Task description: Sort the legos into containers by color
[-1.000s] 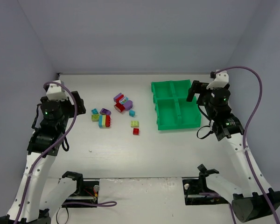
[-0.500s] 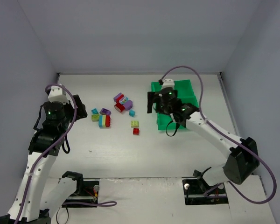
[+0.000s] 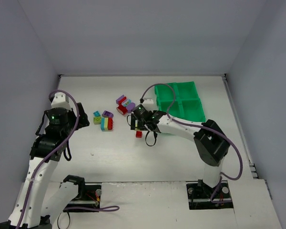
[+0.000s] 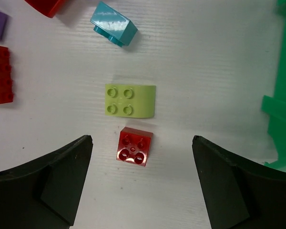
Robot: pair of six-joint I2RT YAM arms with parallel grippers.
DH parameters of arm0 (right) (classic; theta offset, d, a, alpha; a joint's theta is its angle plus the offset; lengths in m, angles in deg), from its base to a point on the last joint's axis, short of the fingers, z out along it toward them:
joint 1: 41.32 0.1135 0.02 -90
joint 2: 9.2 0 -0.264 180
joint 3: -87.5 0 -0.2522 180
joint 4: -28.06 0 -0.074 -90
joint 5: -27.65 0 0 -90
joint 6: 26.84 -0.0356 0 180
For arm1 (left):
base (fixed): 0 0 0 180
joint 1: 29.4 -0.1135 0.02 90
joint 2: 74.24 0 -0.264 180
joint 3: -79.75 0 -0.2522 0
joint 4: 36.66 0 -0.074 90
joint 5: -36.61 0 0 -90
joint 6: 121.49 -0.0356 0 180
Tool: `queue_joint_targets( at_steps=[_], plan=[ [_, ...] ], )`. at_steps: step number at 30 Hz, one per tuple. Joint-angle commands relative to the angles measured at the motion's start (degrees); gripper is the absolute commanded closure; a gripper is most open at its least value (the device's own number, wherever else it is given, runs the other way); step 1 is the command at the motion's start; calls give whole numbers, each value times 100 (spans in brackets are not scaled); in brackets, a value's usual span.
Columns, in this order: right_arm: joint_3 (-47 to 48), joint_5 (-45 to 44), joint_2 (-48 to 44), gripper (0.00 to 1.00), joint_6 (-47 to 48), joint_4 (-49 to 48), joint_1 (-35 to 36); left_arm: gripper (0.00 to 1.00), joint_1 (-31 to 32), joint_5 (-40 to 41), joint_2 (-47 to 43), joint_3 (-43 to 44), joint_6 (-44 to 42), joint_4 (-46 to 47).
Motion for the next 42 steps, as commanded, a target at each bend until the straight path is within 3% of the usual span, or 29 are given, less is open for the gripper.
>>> queue_joint_targets(
  at_steps=[1,6,15,18,19,21,22,30,36,42],
  plan=[
    [379,-280,159,18,-532,120,82,16,-24,118,9,78,76,79],
    [459,-209,581,21,-664,173,170,16,28,188,-8,34,59,70],
    [634,-51,985,43,-620,304,284,16,81,241,70,16,24,88],
    [652,-24,968,63,-541,383,301,16,81,241,132,25,32,123],
    [669,-77,942,76,-488,401,301,16,81,232,141,34,32,123],
    [748,-173,723,89,-225,428,301,16,81,224,185,42,32,149],
    [792,-313,635,100,-94,436,301,16,81,215,194,60,41,158],
    [1434,-728,-437,100,1758,296,-348,16,81,83,361,121,50,316],
    [1714,-263,-632,100,2877,-371,-1902,16,81,-14,422,183,41,369],
    [2013,659,-1,99,3555,-1012,-3222,16,90,-84,457,210,-3,290]
  ],
)
